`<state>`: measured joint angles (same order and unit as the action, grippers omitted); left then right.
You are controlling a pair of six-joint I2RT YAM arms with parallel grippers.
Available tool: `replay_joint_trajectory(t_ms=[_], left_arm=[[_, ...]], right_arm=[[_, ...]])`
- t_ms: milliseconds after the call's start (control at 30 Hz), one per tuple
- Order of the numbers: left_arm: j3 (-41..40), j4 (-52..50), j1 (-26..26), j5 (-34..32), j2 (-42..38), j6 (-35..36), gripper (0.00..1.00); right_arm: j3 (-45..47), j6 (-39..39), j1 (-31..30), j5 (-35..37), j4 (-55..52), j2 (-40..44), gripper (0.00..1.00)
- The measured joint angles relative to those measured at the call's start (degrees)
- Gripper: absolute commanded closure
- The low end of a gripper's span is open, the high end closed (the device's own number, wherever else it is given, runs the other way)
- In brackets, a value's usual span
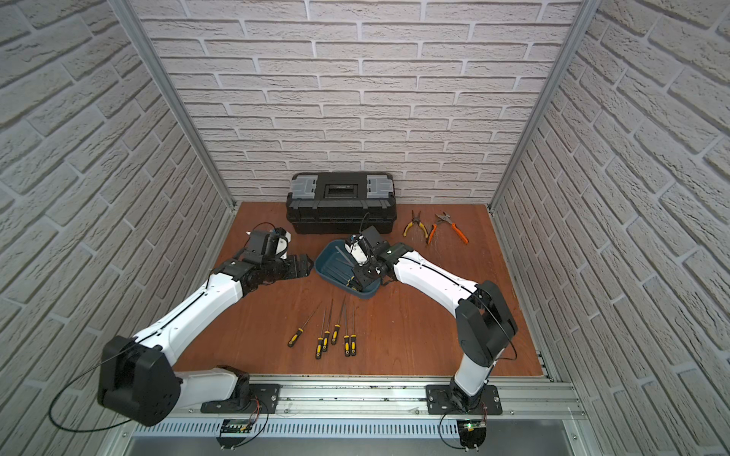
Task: Put the file tool into the storage box
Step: Place the file tool in the storage box.
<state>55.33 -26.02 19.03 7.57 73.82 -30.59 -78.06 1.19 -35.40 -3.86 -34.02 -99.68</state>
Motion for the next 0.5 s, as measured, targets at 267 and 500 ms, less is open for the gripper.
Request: replay_joint_trajectory(t_ms=[267, 500], left_arm=[[-0.85, -0.2, -0.35, 0.61, -0.04, -0.02, 0.02], [-0.74, -0.11, 0.04, 1.95, 0.63, -0.04, 0.02]], right_arm=[[-1.46, -4.48, 0.15, -4.15, 0.63, -7.41, 0.67], [-0.48, -3.89, 0.17, -6.27, 2.75, -7.34, 0.48]])
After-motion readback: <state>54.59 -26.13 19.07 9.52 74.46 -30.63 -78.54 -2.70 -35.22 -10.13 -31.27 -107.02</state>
